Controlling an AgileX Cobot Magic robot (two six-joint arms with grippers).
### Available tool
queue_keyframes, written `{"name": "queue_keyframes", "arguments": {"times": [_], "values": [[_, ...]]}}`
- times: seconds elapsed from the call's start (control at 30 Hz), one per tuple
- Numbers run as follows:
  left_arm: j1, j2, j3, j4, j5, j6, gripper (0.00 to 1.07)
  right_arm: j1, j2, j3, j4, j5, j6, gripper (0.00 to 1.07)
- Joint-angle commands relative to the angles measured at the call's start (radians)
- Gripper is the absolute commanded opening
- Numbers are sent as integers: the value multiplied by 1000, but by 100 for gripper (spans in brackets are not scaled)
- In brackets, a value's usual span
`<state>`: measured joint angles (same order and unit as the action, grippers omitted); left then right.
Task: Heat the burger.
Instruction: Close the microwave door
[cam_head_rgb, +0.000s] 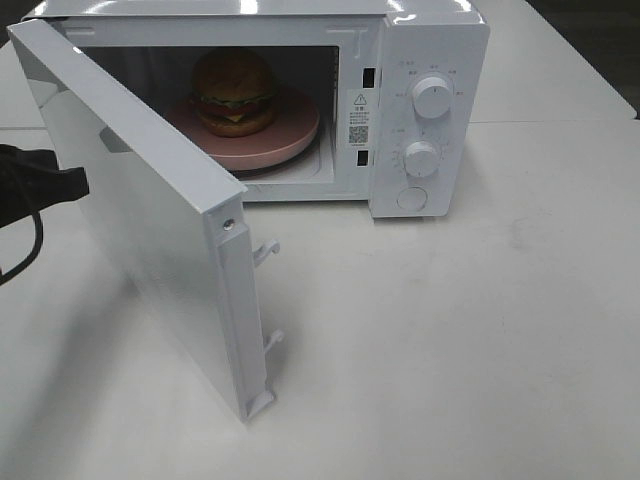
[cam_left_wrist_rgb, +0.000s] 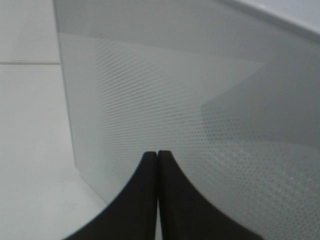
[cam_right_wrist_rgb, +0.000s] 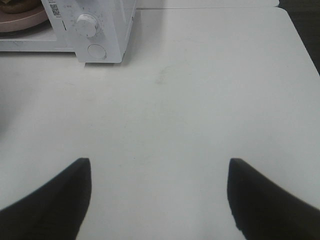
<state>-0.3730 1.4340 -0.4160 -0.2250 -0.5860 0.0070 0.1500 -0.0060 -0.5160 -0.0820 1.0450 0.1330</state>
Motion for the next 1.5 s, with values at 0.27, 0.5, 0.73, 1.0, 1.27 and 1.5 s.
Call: {"name": "queue_keyframes", "arguments": {"times": [0.27,0.5,0.73,1.0,1.27,1.5], "values": [[-66,105,-50,89,-101,-69,0,-5,-26,3,-1,-8,-9,73],[-149,194,-134,86,-101,-66,0,-5,-26,3,-1,-8,-9,73],[-177,243,-217,72,-98,-61,0,-5,-26,3,-1,-8,-8,73],[-235,320,-343,30,-93,-51,0,-5,-26,3,-1,-8,-8,73],[-259,401,-470,10,-40,-33,0,-5,-26,3,-1,-8,-8,73],[-268,476,-577,-4,-35,-27,0,-5,-26,3,-1,-8,-8,73]]}}
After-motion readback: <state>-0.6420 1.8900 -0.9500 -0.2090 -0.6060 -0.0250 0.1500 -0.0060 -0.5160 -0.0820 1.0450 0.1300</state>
